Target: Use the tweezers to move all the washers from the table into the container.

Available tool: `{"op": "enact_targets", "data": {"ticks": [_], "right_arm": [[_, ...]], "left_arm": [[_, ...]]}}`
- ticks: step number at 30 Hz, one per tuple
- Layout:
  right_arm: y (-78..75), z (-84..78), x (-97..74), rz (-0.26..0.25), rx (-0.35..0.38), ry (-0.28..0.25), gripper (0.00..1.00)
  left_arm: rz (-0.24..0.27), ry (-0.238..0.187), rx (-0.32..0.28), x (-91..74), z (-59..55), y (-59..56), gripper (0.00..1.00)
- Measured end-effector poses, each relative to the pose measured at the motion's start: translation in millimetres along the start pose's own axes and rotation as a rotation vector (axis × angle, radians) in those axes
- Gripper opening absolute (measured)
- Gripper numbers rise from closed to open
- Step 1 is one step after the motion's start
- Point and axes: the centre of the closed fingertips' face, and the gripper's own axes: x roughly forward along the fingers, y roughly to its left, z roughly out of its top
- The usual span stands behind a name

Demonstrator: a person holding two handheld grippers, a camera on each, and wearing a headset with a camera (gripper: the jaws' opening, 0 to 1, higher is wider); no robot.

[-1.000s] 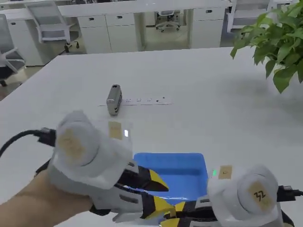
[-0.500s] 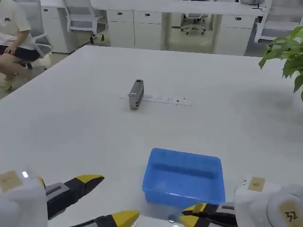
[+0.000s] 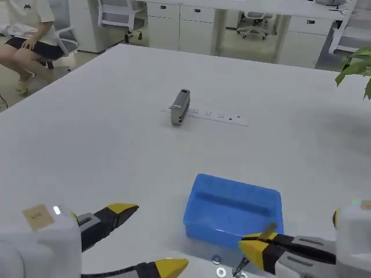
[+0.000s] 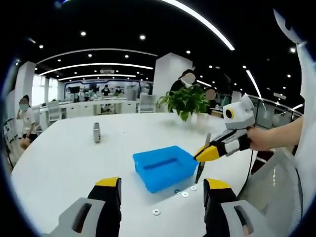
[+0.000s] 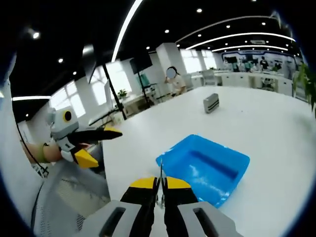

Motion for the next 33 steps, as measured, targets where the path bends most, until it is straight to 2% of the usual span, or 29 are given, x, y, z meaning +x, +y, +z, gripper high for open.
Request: {"op": "enact_targets", "data": {"ticks": [2,4,7,10,14,17,24,29,33], "right_arm": [[-5.6,13.2,-4.2,-0.015,-0.004,-0.028,0.02],[-14.1,26.1,-6.9,-0.037,-0.006,-0.06,0.02],[-32.1,33.0,-7.7,-0.089,-0.029,-0.059,0.02],[-51.8,32.5,-6.0,-0.138,-0.032,-0.046,0.02],[-69.3,28.0,-0.3,-0.17,-0.033,-0.03,0.02],[-81.6,20.0,6.0,-0.196,-0.054,0.01,0.02],[-93.9,6.1,17.9,-0.204,-0.08,0.07,0.02],[-102.6,1.4,20.2,-0.205,-0.082,0.085,0.02],[-103.2,0.4,21.2,-0.203,-0.086,0.09,0.02]], "left_arm": [[0.016,-0.016,-0.003,-1.3,2.2,2.9,0.7],[0.032,-0.013,-0.009,-1.9,1.3,6.3,0.7],[0.046,-0.019,-0.015,-3.0,2.0,9.3,0.71],[0.056,-0.027,-0.012,-3.8,2.9,11.4,0.7],[0.06,-0.01,-0.009,-3.3,0.0,11.0,0.71],[0.061,-0.012,-0.009,-3.3,0.7,9.8,0.71],[0.073,-0.018,-0.028,-4.6,1.4,12.6,0.7],[0.077,-0.012,-0.028,-4.7,0.5,13.0,0.7],[0.076,0.001,-0.015,-4.7,-1.6,12.6,0.7]]}}
